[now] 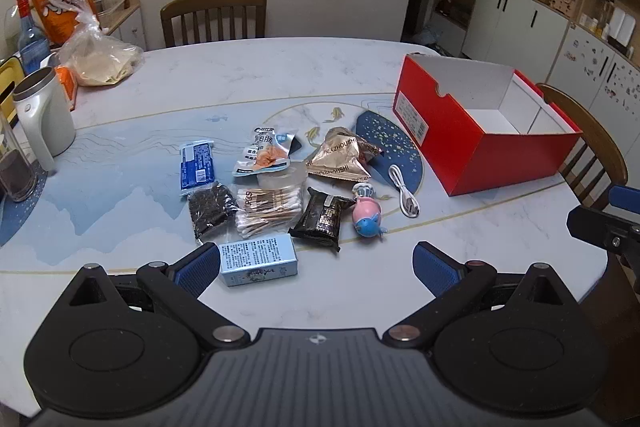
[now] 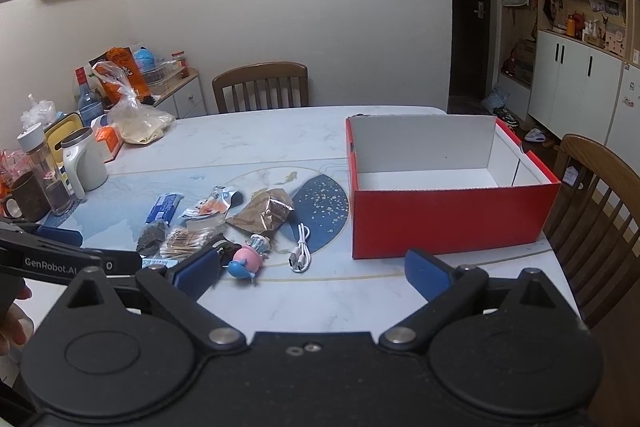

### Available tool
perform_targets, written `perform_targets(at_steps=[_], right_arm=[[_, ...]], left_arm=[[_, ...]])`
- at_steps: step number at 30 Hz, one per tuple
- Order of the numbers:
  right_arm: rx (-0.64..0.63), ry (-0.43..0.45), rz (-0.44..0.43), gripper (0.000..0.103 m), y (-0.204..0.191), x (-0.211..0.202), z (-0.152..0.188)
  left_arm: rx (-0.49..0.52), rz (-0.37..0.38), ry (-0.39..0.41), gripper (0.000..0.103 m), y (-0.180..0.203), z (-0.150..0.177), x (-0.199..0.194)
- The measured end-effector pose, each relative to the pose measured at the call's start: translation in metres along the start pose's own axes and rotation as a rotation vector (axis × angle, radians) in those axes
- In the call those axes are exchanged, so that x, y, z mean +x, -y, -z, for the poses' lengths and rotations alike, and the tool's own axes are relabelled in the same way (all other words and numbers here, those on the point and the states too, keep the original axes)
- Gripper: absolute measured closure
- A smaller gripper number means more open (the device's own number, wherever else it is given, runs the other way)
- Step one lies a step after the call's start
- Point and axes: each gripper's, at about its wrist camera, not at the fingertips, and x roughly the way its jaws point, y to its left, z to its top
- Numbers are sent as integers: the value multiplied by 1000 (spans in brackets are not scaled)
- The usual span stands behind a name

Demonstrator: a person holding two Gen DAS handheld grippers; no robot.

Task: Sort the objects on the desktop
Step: 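Move both tools toward the items on the table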

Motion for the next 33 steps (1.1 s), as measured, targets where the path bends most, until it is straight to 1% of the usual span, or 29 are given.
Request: perform_targets(at_steps=[5, 10, 12, 17, 20, 24, 28, 30, 33], right_arm=[[-14, 7, -17, 3, 1, 0, 0], [-25, 13, -43, 4, -3, 3, -1], [-24, 17, -54, 6, -4, 4, -2], [-22, 11, -49, 9, -7, 13, -4], [-19, 0, -52, 9, -10, 21, -5], [-24, -24, -53, 13, -15, 35, -4], [-35, -39, -45, 14, -22, 50, -4], [-43, -51, -36, 17, -24, 58, -5], [-50, -68, -30, 18, -28, 70, -4]], left_arm=[[-15, -16, 9, 0, 1, 1, -4], [-22, -19, -3, 0, -2, -1, -4], [-26, -7, -7, 0, -5, -2, -2], [-20, 5, -4, 0, -11, -7, 6], [-19, 11, -11, 1, -17, -8, 12], [-28, 5, -33, 1, -30, -11, 26], [-18, 3, -58, 1, -40, -10, 43], [-7, 0, -70, 1, -44, -8, 52], [-15, 8, -96, 1, -50, -7, 64]])
